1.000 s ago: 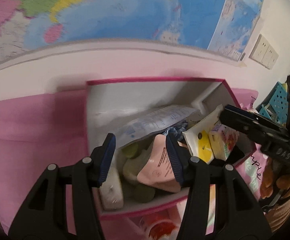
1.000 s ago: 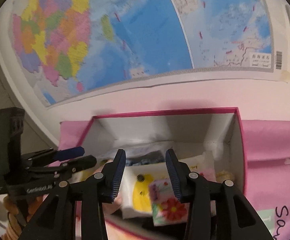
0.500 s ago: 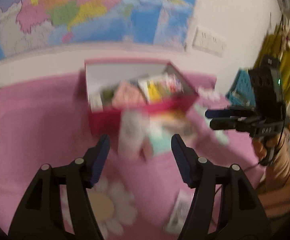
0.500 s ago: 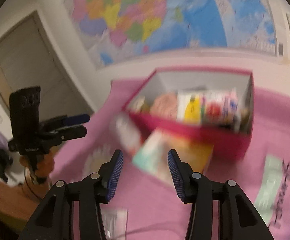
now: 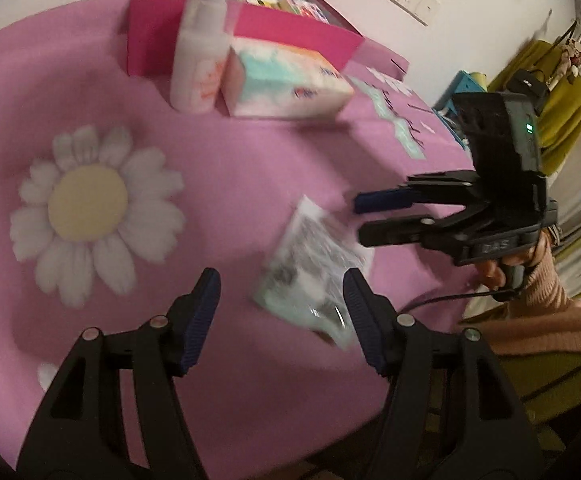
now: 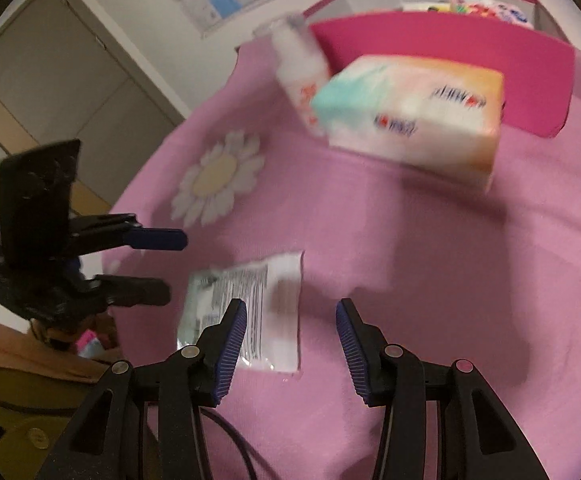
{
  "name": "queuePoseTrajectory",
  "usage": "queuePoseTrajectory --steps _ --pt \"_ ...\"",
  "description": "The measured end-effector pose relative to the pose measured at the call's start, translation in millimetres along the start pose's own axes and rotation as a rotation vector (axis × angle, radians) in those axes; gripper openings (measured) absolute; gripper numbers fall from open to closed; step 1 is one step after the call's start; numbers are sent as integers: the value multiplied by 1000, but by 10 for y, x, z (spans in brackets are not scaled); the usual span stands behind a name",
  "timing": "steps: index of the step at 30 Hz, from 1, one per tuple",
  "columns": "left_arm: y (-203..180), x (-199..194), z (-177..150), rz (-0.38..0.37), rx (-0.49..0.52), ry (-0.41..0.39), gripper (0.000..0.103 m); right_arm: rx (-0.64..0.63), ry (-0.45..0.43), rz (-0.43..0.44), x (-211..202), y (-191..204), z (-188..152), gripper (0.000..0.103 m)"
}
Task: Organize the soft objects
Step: 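Move the left gripper to the small clear sachet and grasp it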
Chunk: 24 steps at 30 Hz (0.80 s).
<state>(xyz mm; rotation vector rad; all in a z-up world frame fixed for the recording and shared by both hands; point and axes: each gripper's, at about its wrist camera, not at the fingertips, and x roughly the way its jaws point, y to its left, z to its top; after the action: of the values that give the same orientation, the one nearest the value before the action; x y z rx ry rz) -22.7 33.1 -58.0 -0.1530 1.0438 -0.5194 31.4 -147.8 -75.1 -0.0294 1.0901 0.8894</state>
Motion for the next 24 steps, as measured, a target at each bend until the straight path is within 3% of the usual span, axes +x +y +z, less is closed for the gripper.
queuePoseTrajectory --steps 4,8,12,13,14,22,24 --pt "-36 70 -135 -4 6 58 65 -15 -22 -18 41 70 21 48" --pt "-80 78 -148 -53 10 60 65 -50 -40 -29 108 167 5 52" --pt "-180 187 -99 -52 27 73 43 -79 -46 -28 178 269 22 54" --pt "-188 204 -86 -50 29 76 32 -85 -48 -26 186 278 17 54" --pt "-180 229 -72 -44 22 81 29 -84 -51 -19 181 278 11 54" --pt "-107 256 1 -41 9 59 27 33 -95 128 116 84 -34 54" --pt "-83 243 12 -34 1 52 27 57 -102 148 128 55 -40 43"
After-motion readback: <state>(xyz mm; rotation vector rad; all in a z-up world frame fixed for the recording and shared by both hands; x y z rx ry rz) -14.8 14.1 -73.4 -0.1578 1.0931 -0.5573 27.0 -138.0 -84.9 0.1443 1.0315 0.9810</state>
